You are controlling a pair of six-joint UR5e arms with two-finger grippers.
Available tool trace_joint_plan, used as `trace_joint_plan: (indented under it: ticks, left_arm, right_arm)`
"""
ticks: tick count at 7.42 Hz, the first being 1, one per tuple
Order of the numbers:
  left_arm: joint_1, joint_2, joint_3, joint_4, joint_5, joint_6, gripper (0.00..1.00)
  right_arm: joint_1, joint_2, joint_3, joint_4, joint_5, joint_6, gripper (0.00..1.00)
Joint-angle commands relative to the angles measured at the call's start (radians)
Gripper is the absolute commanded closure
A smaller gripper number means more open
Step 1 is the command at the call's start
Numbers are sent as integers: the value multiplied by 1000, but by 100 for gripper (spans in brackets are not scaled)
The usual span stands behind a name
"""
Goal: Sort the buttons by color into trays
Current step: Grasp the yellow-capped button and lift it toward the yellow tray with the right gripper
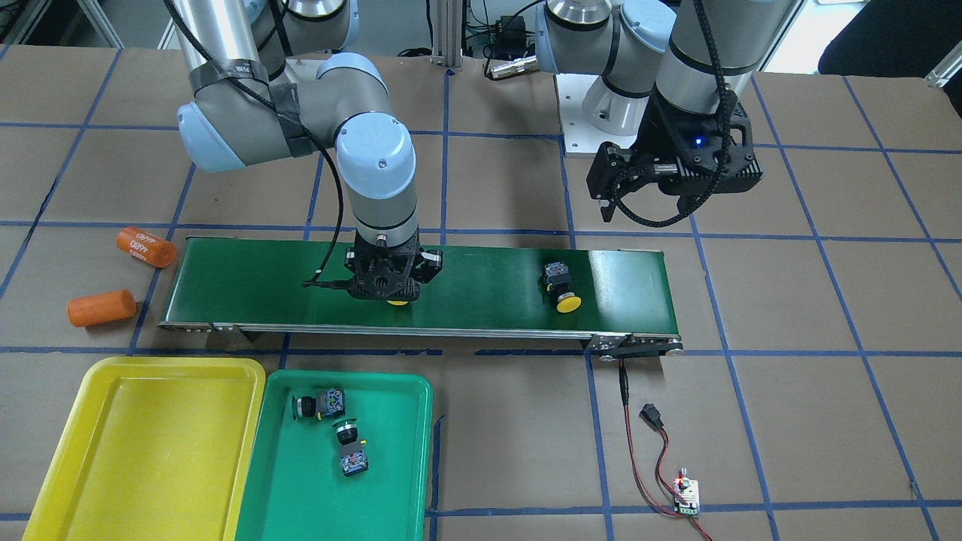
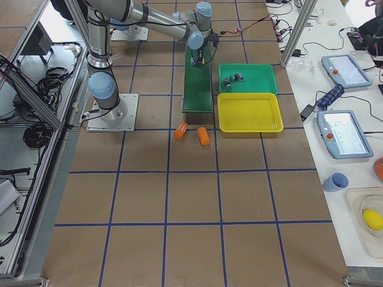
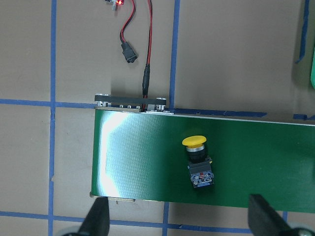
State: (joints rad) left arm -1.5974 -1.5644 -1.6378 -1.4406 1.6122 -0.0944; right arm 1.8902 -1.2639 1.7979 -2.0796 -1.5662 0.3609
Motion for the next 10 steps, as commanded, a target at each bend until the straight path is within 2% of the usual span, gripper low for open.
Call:
trace_joint_plan:
  ticks: [1,3,6,7,10]
  left_arm:
    - [28,1,3,0,-6,2,0]
    - [33,1,3,0,-6,5,0]
    - [31,3,-2,0,-6,5,0]
    - [31,3,-2,-1,-6,5,0]
    - [31,3,-2,-1,-6,4,0]
  right_arm:
    - [-78,-24,-80,62,-14,3,100]
    - [-271,-25,-129,64,-49,-61,100]
    - [-466,27,-172,29,-51,-349,100]
    - [-521,96,-186,-58,-52,-412,100]
    - [-533,178,-239,-99,-49,-450,100]
